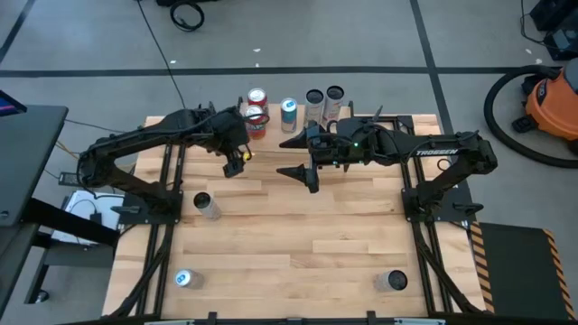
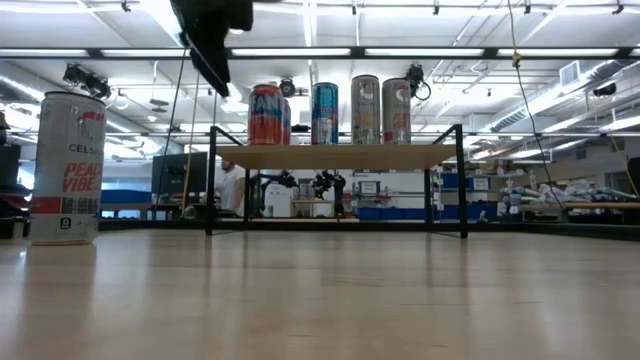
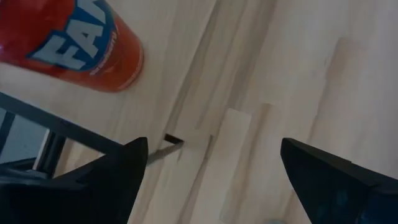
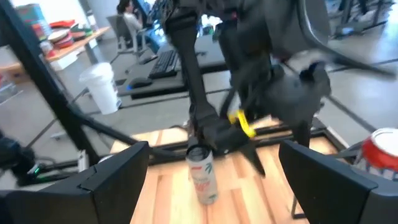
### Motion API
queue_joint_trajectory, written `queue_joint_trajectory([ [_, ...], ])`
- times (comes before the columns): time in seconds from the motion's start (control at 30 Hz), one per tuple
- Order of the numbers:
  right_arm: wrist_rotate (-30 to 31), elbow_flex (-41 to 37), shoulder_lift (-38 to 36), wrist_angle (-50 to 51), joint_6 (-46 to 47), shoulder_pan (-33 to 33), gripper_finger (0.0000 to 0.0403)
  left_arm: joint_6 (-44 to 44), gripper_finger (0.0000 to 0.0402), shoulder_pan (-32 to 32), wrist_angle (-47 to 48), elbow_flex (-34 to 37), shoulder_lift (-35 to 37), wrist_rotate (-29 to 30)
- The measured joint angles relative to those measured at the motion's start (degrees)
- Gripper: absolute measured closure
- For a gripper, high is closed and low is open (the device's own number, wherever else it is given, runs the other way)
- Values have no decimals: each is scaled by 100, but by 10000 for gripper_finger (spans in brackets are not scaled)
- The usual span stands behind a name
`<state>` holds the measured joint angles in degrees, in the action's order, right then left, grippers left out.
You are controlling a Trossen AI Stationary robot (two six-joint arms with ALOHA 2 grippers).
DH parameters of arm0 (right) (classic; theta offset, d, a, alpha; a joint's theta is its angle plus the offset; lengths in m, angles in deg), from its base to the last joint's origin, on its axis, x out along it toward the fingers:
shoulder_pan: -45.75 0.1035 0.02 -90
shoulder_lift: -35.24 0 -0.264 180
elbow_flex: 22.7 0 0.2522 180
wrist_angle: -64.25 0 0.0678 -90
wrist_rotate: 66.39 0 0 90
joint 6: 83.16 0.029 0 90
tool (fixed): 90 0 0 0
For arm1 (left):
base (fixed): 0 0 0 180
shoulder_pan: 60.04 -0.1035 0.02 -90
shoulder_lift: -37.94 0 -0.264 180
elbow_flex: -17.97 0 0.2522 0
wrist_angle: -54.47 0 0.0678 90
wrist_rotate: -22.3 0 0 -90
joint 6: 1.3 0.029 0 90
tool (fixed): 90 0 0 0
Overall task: Place canned beverage on shelf
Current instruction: Put the left red soda can on the shelf
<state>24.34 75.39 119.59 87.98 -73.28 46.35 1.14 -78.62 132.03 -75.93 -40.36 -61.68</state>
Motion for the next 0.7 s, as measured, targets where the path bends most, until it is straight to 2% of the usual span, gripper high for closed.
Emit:
queue_joint_trajectory([
  [0.17, -518, 0, 0, 538, 5, 6, 34, -349, 28, 219, 84, -2, 386, 0],
  [0.27, -630, -1, 0, 876, 138, 75, 34, -487, 28, 352, 85, -2, 605, -1],
  [0.5, -604, -2, 0, 1496, 452, 443, 34, -785, 28, 532, 26, -2, 889, 3],
  [0.7, -238, -2, 0, 1931, 686, 978, 34, -780, 28, 572, -264, -2, 916, -4],
])
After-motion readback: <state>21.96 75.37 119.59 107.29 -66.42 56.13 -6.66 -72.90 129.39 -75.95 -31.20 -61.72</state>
